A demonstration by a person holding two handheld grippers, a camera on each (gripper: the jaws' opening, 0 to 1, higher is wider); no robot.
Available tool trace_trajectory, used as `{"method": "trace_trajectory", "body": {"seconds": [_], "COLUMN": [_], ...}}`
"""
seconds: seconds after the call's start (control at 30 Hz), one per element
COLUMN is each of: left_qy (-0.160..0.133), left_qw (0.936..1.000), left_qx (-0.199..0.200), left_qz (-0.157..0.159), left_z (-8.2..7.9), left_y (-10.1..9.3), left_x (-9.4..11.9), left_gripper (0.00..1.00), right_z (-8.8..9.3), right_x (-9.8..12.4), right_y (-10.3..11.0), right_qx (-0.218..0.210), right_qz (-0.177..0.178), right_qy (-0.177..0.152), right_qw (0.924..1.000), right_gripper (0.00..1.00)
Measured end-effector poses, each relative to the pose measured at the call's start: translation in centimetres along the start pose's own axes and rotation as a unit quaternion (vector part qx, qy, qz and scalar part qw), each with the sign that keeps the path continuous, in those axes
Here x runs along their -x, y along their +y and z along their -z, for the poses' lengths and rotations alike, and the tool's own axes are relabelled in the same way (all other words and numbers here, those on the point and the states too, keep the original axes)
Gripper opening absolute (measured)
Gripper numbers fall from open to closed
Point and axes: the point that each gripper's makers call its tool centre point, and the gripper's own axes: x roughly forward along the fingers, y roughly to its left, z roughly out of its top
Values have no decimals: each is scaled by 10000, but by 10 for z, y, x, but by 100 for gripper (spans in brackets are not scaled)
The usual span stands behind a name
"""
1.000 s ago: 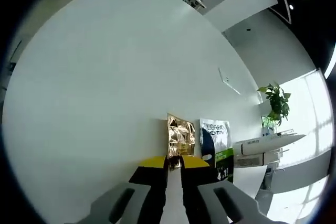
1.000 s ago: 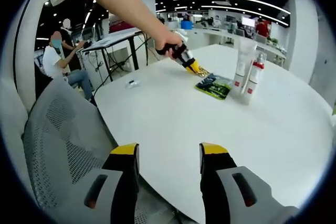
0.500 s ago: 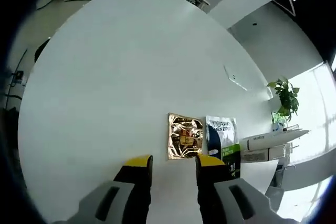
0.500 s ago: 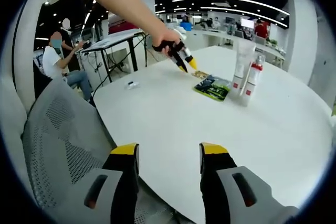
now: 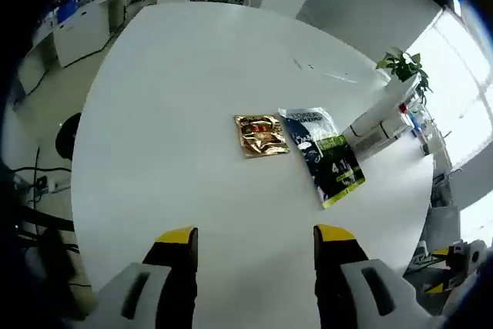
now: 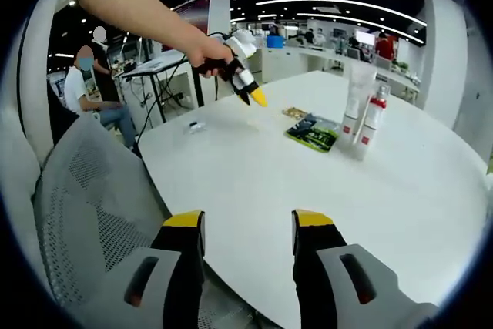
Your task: Arrange the skincare products in the storage area until every visible bottle or jar stands upright without overlapping.
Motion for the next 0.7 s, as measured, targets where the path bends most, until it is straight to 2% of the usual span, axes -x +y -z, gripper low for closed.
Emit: {"method": "trace_trajectory", "body": {"seconds": [0.1, 0.3, 0.43, 0.57, 0.7], "left_qy": [-10, 236, 389, 483, 420], "left_qw": [9997, 9957, 9929, 9915, 9923], "left_qx": [-126, -227, -200, -170, -67], "left_qz": [-208, -864, -1110, -1197, -1166], "left_z": [28, 85, 112, 126, 130], "left_y": [5, 36, 52, 60, 60], "left_x": [9, 26, 35, 35, 34], "left_gripper": [66, 73, 72, 73, 71], "right_z": [-1, -2, -2, -3, -2], "right_x": [0, 0, 0, 1, 1], "right_y": [1, 2, 3, 1, 2], "right_qx": [28, 103, 111, 46, 81], "right_qz": [-14, -40, -59, -36, -37], "right_qy": [-18, -19, -24, -65, -39], "right_qw": [10000, 9999, 9999, 10000, 10000], "right_gripper": [42, 42, 42, 43, 43]}}
